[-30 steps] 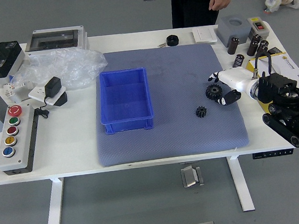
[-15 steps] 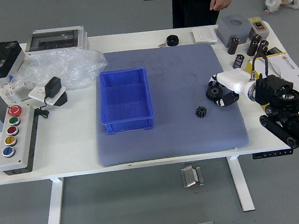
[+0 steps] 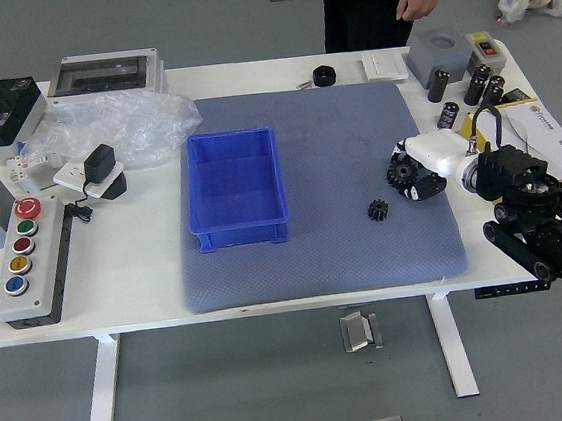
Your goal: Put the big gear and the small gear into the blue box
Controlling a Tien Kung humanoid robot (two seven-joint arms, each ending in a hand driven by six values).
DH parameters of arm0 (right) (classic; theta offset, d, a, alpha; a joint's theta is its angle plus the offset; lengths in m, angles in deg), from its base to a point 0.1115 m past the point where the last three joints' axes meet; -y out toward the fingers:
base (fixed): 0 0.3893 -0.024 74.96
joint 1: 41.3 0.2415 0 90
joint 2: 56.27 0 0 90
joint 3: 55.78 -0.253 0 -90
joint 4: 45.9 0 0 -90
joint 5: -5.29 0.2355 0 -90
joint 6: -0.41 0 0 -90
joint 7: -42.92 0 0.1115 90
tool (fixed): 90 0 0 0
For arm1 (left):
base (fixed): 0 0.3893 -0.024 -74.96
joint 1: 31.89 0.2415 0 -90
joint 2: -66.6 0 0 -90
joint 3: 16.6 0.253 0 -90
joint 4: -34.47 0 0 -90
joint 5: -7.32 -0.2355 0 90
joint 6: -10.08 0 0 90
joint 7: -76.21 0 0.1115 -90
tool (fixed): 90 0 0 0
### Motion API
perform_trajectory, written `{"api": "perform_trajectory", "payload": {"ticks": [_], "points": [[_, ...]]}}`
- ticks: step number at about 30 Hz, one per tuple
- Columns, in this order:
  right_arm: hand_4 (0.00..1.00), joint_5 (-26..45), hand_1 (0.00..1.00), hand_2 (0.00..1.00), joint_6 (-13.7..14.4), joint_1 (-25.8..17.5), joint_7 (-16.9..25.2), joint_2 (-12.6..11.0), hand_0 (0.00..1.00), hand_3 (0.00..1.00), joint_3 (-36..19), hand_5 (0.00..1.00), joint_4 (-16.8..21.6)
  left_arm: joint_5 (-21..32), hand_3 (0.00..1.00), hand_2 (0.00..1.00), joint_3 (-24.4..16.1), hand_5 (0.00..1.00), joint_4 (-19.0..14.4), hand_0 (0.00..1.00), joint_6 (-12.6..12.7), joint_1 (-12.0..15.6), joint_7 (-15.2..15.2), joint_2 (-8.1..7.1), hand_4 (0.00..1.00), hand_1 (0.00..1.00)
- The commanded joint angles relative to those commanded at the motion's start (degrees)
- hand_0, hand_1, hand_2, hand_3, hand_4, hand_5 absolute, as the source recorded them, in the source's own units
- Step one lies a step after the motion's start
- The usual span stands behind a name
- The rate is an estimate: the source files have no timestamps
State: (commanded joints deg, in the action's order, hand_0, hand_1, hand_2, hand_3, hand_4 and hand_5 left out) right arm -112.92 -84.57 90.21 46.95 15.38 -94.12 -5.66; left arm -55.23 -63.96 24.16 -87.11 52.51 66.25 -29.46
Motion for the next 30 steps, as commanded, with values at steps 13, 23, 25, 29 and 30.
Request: {"api": "perform_trajectory", "payload": {"ticks": [13, 23, 25, 29, 30], "points": [[0.526, 0.1, 0.47, 0.525, 1.3, 0.3, -0.6, -1.6, 0.526, 0.614, -0.5, 0.298, 3.7, 0.6, 0.837, 0.823, 0.7, 0.302, 0.0, 0.868, 0.1, 0.1, 0.3, -0.37, 0.709, 0.852], [0.524, -1.3, 0.469, 0.521, 0.9, 1.4, -2.7, -3.6, 0.534, 0.615, -1.1, 0.294, 13.4, 0.6, 0.838, 0.823, 0.6, 0.301, 0.0, 0.868, 0.1, 0.2, 0.3, -0.75, 0.709, 0.851], [0.524, -1.4, 0.469, 0.521, 0.8, 1.9, -3.1, -3.7, 0.534, 0.615, -0.8, 0.294, 15.5, 0.5, 0.838, 0.823, 0.5, 0.301, 0.0, 0.868, 0.1, 0.3, 0.3, -0.81, 0.709, 0.851], [0.524, -1.5, 0.47, 0.522, 0.4, 3.6, -3.9, -3.1, 0.537, 0.612, 0.0, 0.293, 19.1, 0.4, 0.838, 0.823, 0.4, 0.301, 0.0, 0.867, 0.1, 0.4, 0.3, -0.97, 0.709, 0.851], [0.524, -1.5, 0.47, 0.522, 0.3, 4.1, -4.1, -2.8, 0.537, 0.612, 0.2, 0.293, 19.7, 0.4, 0.838, 0.823, 0.3, 0.301, 0.0, 0.867, 0.1, 0.4, 0.3, -1.02, 0.709, 0.851]]}}
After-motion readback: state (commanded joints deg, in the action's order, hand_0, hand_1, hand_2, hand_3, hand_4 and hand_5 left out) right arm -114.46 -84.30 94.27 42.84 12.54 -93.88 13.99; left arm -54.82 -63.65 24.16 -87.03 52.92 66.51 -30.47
